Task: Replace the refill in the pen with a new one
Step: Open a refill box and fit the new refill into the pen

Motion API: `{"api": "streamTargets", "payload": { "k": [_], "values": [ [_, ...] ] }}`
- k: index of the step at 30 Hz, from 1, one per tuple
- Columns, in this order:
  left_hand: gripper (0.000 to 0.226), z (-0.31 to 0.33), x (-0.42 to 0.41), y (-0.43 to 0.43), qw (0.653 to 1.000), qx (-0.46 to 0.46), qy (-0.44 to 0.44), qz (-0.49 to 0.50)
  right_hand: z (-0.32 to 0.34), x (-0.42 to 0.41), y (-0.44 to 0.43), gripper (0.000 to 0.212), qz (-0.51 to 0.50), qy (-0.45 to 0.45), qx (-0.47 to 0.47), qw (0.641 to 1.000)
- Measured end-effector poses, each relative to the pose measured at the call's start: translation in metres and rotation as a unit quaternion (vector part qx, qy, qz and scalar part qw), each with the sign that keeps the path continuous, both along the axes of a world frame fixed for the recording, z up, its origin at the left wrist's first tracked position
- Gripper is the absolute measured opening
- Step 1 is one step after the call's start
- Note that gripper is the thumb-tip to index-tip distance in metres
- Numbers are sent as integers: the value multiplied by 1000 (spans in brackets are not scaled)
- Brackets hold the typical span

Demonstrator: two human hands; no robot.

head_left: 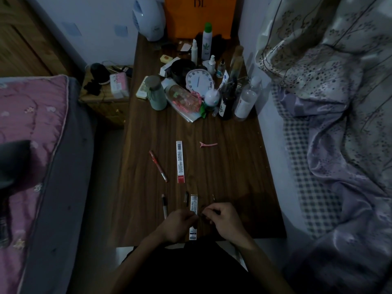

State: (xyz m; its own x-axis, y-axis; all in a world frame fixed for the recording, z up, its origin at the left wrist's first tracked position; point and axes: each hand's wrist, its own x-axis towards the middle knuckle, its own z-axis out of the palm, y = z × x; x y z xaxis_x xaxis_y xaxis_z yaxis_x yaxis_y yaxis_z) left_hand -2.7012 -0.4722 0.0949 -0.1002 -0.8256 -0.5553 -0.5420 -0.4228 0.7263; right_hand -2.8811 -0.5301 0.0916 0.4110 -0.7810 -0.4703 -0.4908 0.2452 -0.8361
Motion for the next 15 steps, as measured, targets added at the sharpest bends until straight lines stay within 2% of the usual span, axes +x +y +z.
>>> {"api": "streamTargets", "payload": {
  "k": [3,8,15],
  "values": [
    [33,1,1,-8,999,33,37,10,0,0,-3,25,-14,-2,2,1000],
    [37,-4,19,0,996,51,48,53,-5,-34,-30,13,-147,26,23,988],
    [43,-16,23,0,978,34,72,191,-39,-57,-48,18,-74,181,-66,979]
  ]
}}
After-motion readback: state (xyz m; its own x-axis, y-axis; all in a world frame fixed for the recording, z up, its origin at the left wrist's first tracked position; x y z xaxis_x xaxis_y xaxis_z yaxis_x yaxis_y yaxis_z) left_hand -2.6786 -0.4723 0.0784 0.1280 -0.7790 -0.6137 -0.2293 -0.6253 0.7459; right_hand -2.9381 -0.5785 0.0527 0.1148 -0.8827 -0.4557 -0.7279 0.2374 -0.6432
